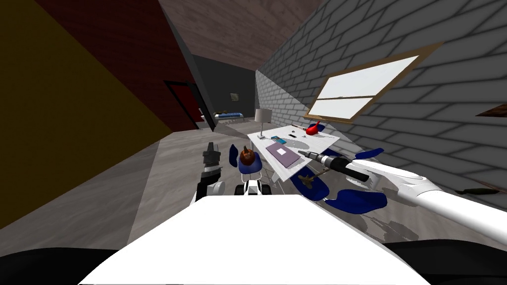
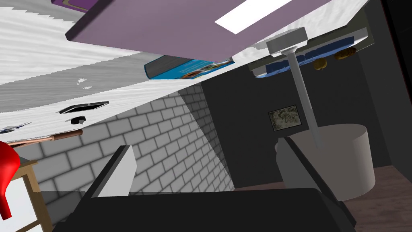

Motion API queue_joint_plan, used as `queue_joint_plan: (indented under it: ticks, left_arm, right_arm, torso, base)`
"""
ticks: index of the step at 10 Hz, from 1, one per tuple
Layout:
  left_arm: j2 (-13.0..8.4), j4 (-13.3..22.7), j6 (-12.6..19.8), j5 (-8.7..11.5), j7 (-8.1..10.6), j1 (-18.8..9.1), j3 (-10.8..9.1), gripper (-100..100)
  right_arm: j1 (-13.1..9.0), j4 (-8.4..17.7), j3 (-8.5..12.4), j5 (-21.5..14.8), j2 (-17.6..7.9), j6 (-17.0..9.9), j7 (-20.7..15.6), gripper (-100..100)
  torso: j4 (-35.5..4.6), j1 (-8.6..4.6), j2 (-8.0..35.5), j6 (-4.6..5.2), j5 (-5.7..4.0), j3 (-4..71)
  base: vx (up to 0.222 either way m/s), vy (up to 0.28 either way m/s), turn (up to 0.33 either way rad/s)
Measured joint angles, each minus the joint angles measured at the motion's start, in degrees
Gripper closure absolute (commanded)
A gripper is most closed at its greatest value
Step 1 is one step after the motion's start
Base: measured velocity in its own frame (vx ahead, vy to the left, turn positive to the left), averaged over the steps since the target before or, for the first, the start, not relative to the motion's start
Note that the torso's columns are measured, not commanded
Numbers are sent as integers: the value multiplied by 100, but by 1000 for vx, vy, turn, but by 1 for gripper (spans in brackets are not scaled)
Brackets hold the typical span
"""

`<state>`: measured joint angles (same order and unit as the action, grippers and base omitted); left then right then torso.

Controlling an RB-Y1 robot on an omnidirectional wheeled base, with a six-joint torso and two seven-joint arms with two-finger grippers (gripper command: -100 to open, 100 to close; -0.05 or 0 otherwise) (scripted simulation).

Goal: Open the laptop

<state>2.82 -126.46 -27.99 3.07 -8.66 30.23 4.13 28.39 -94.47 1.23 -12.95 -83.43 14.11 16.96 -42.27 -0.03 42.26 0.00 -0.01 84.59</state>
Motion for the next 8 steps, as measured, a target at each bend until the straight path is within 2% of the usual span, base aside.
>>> queue_joint_plan:
  ticks: [2,3,8]
  left_arm:
    - [0,0,0,0,0,0,0,0]
    - [0,0,0,0,0,0,0,0]
    - [0,0,0,0,0,0,0,0]
  right_arm:
    - [82,-154,101,63,-226,-46,134,-100]
    - [81,-161,101,65,-236,-53,147,0]
    - [81,-161,101,65,-235,-52,146,0]
  torso:
    - [0,5,0,0,1,0]
    - [-1,0,4,-1,-1,-3]
    - [-1,3,2,0,1,-1]
  base:
    - [13,14,-36]
    - [0,0,0]
    - [0,0,0]
